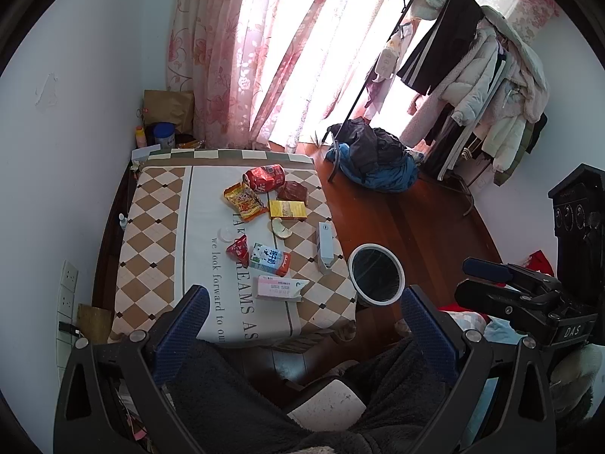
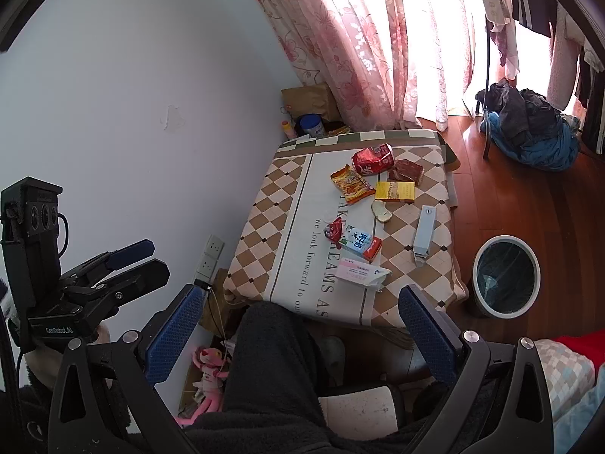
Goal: Collect trash
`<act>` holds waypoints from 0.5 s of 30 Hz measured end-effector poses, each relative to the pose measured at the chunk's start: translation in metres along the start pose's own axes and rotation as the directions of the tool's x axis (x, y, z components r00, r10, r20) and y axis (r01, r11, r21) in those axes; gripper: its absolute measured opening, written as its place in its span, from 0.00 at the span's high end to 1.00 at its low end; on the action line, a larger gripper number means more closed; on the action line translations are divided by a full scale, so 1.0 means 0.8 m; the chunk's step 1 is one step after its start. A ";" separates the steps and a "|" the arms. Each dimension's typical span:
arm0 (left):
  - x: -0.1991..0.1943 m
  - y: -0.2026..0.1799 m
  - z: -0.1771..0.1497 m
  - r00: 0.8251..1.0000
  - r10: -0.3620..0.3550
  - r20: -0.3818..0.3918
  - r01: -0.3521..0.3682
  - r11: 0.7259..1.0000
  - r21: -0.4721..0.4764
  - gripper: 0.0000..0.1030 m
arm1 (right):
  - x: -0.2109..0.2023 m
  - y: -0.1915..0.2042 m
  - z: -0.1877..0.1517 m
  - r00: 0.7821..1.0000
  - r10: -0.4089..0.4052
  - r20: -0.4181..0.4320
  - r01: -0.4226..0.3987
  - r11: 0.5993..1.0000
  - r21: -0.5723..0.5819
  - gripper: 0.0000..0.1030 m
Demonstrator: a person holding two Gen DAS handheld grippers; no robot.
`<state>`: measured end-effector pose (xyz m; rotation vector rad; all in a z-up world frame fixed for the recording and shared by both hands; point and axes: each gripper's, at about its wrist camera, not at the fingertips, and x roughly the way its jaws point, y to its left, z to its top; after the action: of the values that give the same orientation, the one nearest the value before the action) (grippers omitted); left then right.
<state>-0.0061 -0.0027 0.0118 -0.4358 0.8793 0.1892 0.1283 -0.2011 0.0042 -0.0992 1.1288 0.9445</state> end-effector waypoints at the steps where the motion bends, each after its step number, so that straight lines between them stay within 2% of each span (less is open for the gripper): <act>1: 0.000 0.000 0.000 1.000 -0.001 0.000 0.001 1.000 0.000 0.00 | 0.000 0.000 0.000 1.000 0.000 -0.001 0.000 1.000 0.001 0.00; 15: -0.001 0.000 -0.002 1.000 -0.004 0.003 0.004 1.000 0.000 0.00 | -0.003 -0.002 -0.001 1.000 -0.004 -0.003 0.004 1.000 0.000 0.00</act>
<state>-0.0079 -0.0034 0.0112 -0.4370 0.8760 0.1864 0.1283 -0.2038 0.0051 -0.1027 1.1311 0.9409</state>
